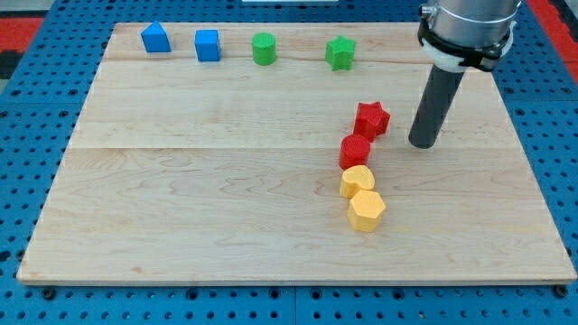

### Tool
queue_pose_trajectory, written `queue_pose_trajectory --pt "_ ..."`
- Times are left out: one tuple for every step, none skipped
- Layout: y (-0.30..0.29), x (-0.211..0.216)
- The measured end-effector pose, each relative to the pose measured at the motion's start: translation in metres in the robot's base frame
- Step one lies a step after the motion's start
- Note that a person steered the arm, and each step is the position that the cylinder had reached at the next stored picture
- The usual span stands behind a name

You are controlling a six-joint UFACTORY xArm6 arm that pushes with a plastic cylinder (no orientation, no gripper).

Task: Place the yellow heart to the top of the red circle

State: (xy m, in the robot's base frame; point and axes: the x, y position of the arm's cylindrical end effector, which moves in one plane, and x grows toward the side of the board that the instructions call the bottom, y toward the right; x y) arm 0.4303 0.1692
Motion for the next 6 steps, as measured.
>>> queue_pose_trajectory --pt "0.001 -0.018" --pt "-0.019 -0.018" --pt "-0.023 -0.018" --pt "-0.051 -0.018" --pt "-0.058 -0.017" --pt "0.014 0.004"
